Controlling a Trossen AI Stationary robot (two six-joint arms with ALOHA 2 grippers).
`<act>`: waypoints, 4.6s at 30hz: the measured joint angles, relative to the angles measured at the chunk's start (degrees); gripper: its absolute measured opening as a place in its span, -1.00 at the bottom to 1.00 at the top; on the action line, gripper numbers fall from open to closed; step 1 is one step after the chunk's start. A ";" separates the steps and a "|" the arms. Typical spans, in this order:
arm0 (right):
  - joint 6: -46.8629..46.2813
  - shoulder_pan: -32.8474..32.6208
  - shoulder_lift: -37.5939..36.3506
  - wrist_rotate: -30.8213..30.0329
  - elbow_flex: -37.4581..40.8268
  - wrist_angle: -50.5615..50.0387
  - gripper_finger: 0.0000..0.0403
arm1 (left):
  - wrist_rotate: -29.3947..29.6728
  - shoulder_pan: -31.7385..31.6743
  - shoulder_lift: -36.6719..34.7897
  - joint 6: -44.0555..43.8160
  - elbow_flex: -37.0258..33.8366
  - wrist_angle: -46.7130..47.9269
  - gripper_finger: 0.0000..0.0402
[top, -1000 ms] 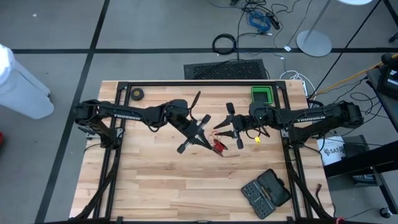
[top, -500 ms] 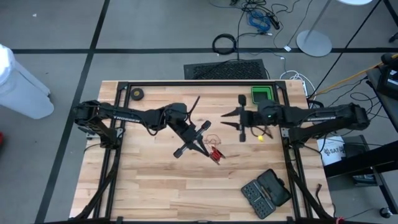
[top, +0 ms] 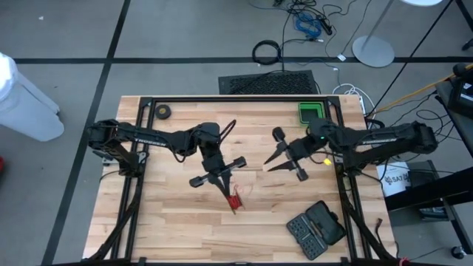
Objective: Coil cords
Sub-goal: Coil the red wire into the spool
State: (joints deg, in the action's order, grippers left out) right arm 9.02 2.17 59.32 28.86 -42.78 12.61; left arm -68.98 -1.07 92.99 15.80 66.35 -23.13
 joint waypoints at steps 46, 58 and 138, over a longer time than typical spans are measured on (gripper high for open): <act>-15.59 -2.62 37.16 1.46 0.04 42.99 -0.52 | -1.26 -4.21 -0.04 -0.40 0.00 -4.86 -0.99; -17.80 -2.51 37.16 1.49 0.04 42.97 -0.50 | -0.88 -4.21 -0.04 -0.38 0.02 -4.88 -0.99; -10.22 1.25 26.14 -5.05 -3.34 0.92 -1.00 | 15.12 -7.03 0.02 -10.44 0.04 -5.47 -0.99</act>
State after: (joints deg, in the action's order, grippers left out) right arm -1.19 3.42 85.46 23.81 -46.12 13.53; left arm -53.87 -8.10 93.01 5.37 66.39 -28.60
